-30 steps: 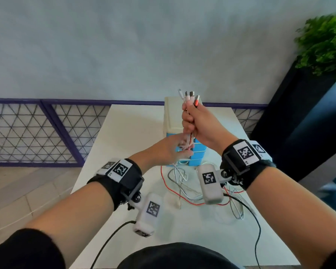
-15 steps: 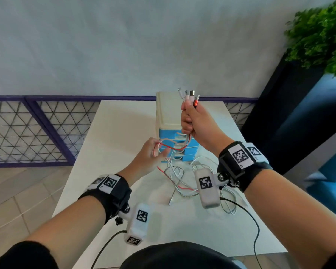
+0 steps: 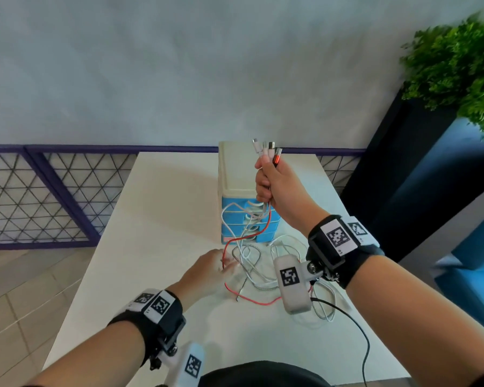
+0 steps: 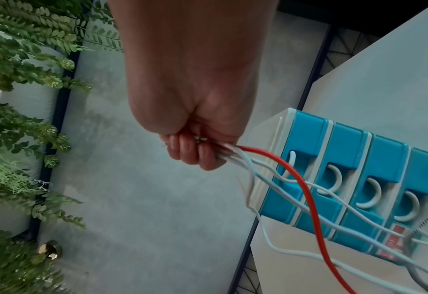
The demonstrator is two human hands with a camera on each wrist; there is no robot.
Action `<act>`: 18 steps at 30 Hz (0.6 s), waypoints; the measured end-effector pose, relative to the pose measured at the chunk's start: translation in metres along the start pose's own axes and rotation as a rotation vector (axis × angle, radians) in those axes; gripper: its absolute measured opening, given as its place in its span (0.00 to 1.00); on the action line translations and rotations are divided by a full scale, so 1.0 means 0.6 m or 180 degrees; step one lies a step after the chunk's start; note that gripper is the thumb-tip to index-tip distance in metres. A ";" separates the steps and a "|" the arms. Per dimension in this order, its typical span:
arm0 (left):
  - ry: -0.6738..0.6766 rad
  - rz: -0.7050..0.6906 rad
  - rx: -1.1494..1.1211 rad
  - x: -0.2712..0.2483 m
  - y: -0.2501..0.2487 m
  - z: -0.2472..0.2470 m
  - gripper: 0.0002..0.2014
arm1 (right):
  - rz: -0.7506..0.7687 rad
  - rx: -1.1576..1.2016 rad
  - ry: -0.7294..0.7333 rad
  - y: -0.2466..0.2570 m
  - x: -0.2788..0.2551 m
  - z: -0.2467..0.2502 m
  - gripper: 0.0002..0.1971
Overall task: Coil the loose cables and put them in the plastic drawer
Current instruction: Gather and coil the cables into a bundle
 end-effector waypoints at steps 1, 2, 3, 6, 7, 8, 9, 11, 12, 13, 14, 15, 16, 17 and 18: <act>0.0113 0.0073 -0.0202 0.000 -0.004 -0.005 0.14 | -0.0032 -0.0012 0.0027 -0.003 -0.004 -0.003 0.13; 0.0243 0.0208 -0.0605 0.002 -0.013 -0.010 0.17 | -0.0054 -0.0039 0.0055 -0.005 -0.007 -0.004 0.13; 0.0349 0.0378 -0.1108 0.006 -0.023 -0.012 0.16 | -0.0071 -0.0110 0.0088 -0.007 -0.011 -0.005 0.13; 0.0463 0.0653 -0.1948 0.016 -0.053 -0.002 0.15 | -0.0109 -0.0597 0.0154 -0.010 -0.019 -0.002 0.14; 0.0494 0.0655 -0.2122 0.019 -0.059 0.004 0.21 | -0.0121 -0.0789 0.0162 -0.011 -0.020 0.002 0.14; 0.0534 0.0704 -0.2347 0.020 -0.060 0.010 0.27 | -0.0127 -0.0998 0.0159 -0.012 -0.021 0.007 0.14; 0.0613 0.0776 -0.2591 0.021 -0.060 0.016 0.30 | -0.0132 -0.1226 0.0145 -0.012 -0.021 0.014 0.14; 0.0786 0.0948 -0.3123 0.020 -0.054 0.031 0.26 | -0.0138 -0.1696 0.0091 -0.013 -0.019 0.030 0.14; 0.0744 0.1036 -0.3371 0.018 -0.049 0.042 0.19 | -0.0126 -0.1909 0.0049 -0.014 -0.017 0.038 0.14; 0.0549 0.1111 -0.3638 0.019 -0.043 0.054 0.11 | -0.0107 -0.2085 0.0006 -0.014 -0.015 0.045 0.14; 0.0249 0.1119 -0.3858 0.022 -0.034 0.066 0.07 | -0.0098 -0.2212 -0.0032 -0.016 -0.013 0.051 0.14; -0.0081 0.1041 -0.3989 0.022 -0.028 0.077 0.07 | -0.0118 -0.2271 -0.0050 -0.018 -0.012 0.054 0.14; -0.0361 0.0851 -0.3997 0.021 -0.029 0.088 0.07 | -0.0161 -0.2275 -0.0037 -0.022 -0.010 0.055 0.13; -0.0516 0.0610 -0.3896 0.019 -0.035 0.099 0.08 | -0.0204 -0.2266 0.0003 -0.026 -0.010 0.052 0.12; -0.0578 0.0371 -0.3702 0.017 -0.045 0.108 0.07 | -0.0242 -0.2272 0.0059 -0.031 -0.009 0.047 0.12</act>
Point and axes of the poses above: each hand's wrist, its own x-axis towards the middle knuckle, its own z-axis out of the back of the hand, y = z × x, the point moved 4 cm from there along x, towards the middle knuckle, and after that the axes turned 4 degrees about -y, right-handed, at the moved point
